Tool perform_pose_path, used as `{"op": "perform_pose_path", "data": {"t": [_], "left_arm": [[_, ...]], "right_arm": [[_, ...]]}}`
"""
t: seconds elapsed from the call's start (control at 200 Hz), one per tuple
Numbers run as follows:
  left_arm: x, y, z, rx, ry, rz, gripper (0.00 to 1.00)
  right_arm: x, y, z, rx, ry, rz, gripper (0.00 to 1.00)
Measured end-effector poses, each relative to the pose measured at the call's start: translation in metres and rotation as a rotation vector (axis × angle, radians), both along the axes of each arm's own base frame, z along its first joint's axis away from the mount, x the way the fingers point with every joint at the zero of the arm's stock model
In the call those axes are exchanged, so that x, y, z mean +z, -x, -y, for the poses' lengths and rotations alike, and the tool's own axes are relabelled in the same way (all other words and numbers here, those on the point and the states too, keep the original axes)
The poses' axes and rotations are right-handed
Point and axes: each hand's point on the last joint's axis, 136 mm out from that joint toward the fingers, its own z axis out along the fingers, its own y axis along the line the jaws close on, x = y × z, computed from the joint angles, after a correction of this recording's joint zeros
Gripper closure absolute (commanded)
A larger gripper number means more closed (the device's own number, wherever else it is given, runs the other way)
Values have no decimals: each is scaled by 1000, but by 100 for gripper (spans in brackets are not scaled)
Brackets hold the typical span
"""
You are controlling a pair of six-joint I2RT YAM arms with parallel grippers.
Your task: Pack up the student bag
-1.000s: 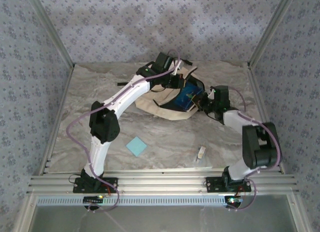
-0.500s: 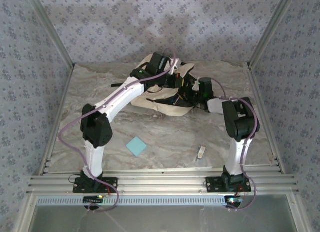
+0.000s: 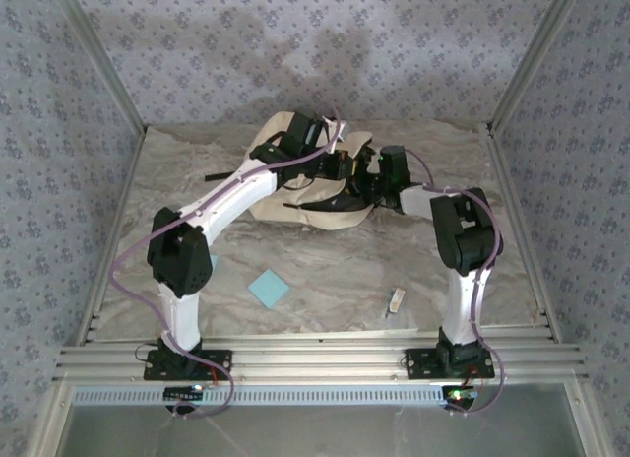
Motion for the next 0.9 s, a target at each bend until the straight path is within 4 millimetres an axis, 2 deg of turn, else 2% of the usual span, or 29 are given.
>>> {"op": "perform_pose_path", "data": {"t": [0.14,0.265,0.6,0.7,0.775,0.9], "left_arm": [[-5,-2,2,-8,-3,3,100],[-5,-3,1,-19,-11,20,100],[-4,-4,-1,-38,-15,37,100],[-4,-3,0,-50,-12,39,100],[-3,-1,1,-60,-6,35,100],[-3,2,3,-75,4,27,100]], "right_arm": [[-1,9,-2,48,-7,-27,100],[1,5,-1,114,-13,-40,100],[-6,13,45,184,80,-98,100],[5,10,36,220,87,-72,100],[11,5,19,261,83,-43,100],[5,1,-6,311,85,-37,100]]}}
